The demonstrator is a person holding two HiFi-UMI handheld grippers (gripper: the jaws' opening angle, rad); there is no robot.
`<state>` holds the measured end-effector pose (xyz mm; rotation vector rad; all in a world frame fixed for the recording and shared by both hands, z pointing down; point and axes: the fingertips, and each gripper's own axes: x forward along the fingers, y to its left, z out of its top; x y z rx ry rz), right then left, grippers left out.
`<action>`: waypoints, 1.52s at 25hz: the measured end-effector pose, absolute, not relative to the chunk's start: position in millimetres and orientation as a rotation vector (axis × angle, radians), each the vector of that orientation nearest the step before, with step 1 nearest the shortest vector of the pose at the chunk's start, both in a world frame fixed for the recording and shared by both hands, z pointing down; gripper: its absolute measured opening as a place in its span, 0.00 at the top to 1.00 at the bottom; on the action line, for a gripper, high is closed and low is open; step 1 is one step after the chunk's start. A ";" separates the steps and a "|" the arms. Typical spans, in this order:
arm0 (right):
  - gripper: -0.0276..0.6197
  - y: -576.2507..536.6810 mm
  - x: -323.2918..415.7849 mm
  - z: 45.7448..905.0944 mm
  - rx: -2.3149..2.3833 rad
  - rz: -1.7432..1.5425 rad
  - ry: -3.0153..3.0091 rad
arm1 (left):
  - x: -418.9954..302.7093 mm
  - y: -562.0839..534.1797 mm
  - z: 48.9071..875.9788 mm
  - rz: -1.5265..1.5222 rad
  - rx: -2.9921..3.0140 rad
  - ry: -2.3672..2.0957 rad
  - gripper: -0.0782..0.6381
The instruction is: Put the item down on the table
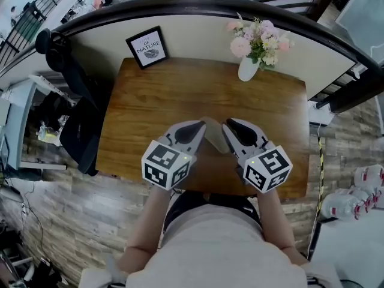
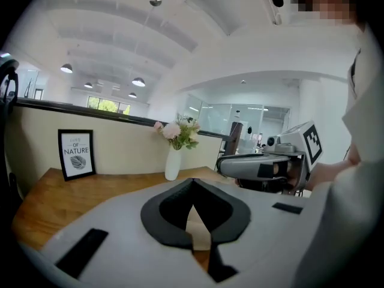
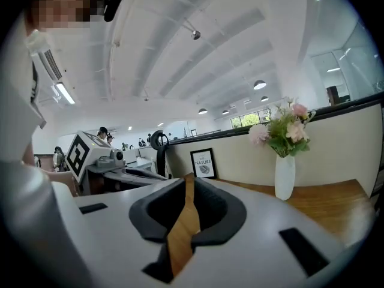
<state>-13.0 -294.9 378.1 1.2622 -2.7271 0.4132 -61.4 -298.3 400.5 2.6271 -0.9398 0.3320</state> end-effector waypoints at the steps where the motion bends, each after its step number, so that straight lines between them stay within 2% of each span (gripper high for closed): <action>1: 0.90 -293.9 -11.1 375.6 1.267 0.412 -2.733 | -59.8 -298.5 398.5 0.327 2.633 -0.936 0.87; 3: 0.94 -291.9 -7.9 372.5 1.270 0.418 -2.743 | -55.9 -298.2 397.3 0.319 2.637 -0.925 0.87; 38: 0.94 -252.3 -8.3 410.0 1.240 0.493 -2.708 | -29.8 -263.1 442.2 0.473 2.580 -0.808 0.87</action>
